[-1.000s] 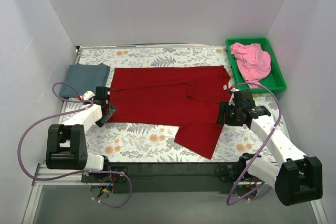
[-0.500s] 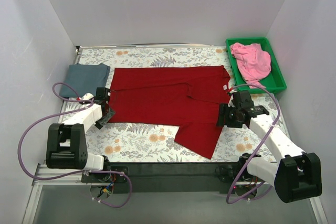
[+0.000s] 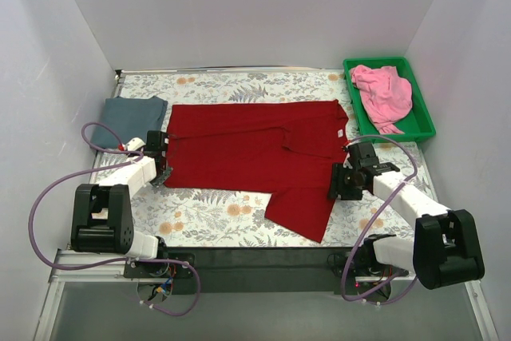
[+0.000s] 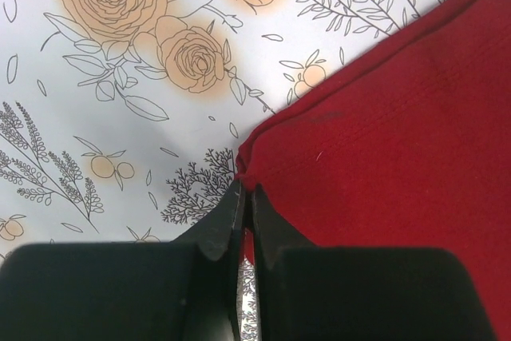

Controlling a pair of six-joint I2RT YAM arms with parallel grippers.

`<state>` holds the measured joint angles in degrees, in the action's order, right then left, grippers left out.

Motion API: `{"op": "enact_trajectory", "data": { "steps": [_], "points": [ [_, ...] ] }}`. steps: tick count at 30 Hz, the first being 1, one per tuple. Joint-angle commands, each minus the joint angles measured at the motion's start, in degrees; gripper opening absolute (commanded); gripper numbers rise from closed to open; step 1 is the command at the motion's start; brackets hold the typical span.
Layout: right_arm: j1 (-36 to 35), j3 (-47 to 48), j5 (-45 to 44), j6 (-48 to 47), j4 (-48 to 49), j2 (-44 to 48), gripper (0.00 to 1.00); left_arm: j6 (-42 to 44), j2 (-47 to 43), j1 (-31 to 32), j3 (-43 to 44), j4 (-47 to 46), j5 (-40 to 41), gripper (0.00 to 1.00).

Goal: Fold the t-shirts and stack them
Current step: Fold the tshirt

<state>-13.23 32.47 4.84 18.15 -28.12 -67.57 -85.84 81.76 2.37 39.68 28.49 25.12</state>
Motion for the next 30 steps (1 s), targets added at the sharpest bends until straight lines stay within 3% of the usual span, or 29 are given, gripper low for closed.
{"op": "enact_trajectory", "data": {
  "steps": [1, 4, 6, 8, 19, 30],
  "points": [
    [-0.12, -1.00, 1.14, 1.62, 7.72, -2.83, 0.44, -0.03, 1.48, 0.09, -1.36, 1.57, -0.87, 0.00],
    [-0.04, -1.27, 0.87, 1.19, 9.05, -4.06, 0.30, -0.38, 1.04, 0.09, -1.36, 2.53, -0.78, 0.00],
    [-0.12, -1.18, 1.40, 0.48, 7.91, -3.45, 0.11, -1.34, 0.95, 0.09, -0.84, 4.46, -0.52, 0.00],
    [-0.04, -1.18, 1.84, -0.05, 6.07, -2.48, 0.01, -2.57, 0.69, 0.09, -0.31, 6.31, 0.01, 0.00],
    [0.58, 5.57, 1.84, -1.62, -12.48, 6.58, 0.01, -1.53, -9.68, -0.26, 2.06, 14.66, 1.59, 0.00],
    [4.53, 23.93, 1.93, -6.81, -16.88, -7.55, 0.01, 1.12, -1.26, -0.53, 11.03, 12.91, 0.89, 0.00]
  ]
}}
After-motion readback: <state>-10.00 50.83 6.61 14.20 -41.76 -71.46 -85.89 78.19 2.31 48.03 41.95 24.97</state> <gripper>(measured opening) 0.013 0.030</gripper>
